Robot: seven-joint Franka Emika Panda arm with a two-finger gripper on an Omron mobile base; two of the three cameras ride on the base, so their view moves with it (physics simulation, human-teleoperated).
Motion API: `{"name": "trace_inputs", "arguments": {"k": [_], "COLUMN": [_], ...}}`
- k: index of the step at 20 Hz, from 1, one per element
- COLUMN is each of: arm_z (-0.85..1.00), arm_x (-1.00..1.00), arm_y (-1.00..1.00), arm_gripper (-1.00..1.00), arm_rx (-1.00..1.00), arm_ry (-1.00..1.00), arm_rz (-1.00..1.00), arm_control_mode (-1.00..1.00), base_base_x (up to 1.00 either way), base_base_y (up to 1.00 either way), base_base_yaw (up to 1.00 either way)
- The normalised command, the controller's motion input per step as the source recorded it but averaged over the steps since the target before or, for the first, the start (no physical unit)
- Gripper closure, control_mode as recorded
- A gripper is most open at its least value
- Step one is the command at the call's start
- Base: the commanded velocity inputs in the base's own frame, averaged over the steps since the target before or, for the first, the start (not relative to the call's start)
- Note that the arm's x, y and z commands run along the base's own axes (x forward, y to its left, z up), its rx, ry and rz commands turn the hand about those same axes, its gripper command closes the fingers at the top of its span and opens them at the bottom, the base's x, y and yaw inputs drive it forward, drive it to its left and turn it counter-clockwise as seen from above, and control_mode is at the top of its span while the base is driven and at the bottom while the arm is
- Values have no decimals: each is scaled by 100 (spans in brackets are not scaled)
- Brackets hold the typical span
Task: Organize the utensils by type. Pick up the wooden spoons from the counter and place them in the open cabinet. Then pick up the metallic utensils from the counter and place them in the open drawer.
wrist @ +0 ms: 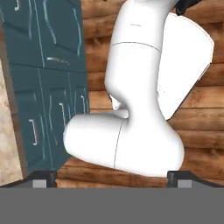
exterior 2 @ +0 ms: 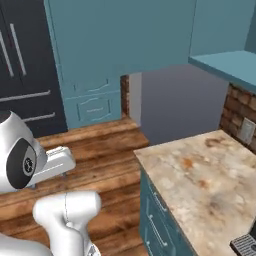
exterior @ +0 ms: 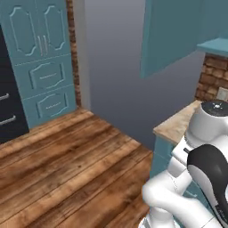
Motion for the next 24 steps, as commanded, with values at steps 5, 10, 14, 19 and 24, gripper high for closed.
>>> {"name": "trace_inputs", "arguments": {"k": [5, 10, 14, 19, 24], "arm_z": [0, 0, 0, 0, 0], "arm_x": [0, 0, 0, 0, 0], "arm_y": [0, 0, 0, 0, 0], "arm_gripper": [-100, -100, -100, -100, -100], "arm_rx": [0, 0, 0, 0, 0], "arm_ry": [0, 0, 0, 0, 0], "arm_rz": [0, 0, 0, 0, 0], "arm_control_mode": [100, 100, 100, 100, 100], "base_base_x": [10, 20, 46, 92, 100], "base_base_y": [0, 0, 0, 1, 0], "base_base_yaw": [74, 73, 59, 45, 42]}}
